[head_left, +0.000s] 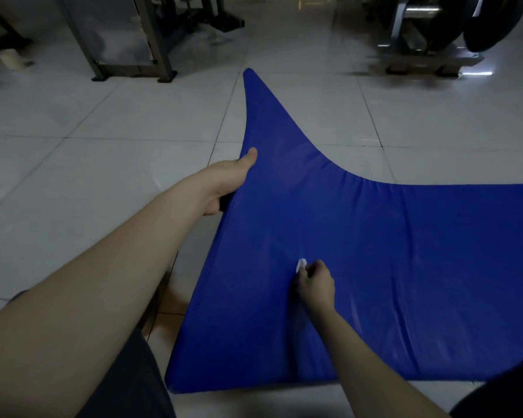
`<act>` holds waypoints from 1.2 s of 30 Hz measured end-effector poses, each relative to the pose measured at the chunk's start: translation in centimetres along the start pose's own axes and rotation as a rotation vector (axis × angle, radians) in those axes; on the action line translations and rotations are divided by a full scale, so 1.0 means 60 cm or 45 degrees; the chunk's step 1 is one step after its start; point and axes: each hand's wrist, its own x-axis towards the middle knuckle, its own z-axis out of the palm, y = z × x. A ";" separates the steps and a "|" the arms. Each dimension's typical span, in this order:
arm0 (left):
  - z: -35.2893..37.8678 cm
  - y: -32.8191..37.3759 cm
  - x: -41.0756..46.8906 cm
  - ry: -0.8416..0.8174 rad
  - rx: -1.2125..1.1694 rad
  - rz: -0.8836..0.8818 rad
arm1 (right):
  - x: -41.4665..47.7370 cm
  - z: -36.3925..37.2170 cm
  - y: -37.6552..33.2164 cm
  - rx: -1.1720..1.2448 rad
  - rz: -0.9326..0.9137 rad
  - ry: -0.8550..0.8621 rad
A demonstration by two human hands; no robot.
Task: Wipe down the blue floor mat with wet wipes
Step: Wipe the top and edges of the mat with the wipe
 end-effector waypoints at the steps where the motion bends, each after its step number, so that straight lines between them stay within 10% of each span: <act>1: 0.001 0.000 -0.001 0.003 0.054 0.024 | -0.002 0.005 -0.005 0.054 0.037 0.003; 12: 0.009 0.008 -0.008 -0.003 -0.163 0.123 | -0.100 -0.013 -0.259 0.586 -0.552 -0.076; 17: 0.009 0.003 -0.012 -0.032 -0.229 0.077 | -0.108 -0.014 -0.285 0.306 -1.034 -0.089; 27: 0.007 -0.014 -0.025 -0.010 -0.286 0.064 | 0.021 -0.024 -0.030 -0.121 0.134 0.094; 36: 0.013 -0.020 -0.027 0.058 -0.390 0.143 | -0.098 -0.009 -0.263 0.473 -0.542 -0.060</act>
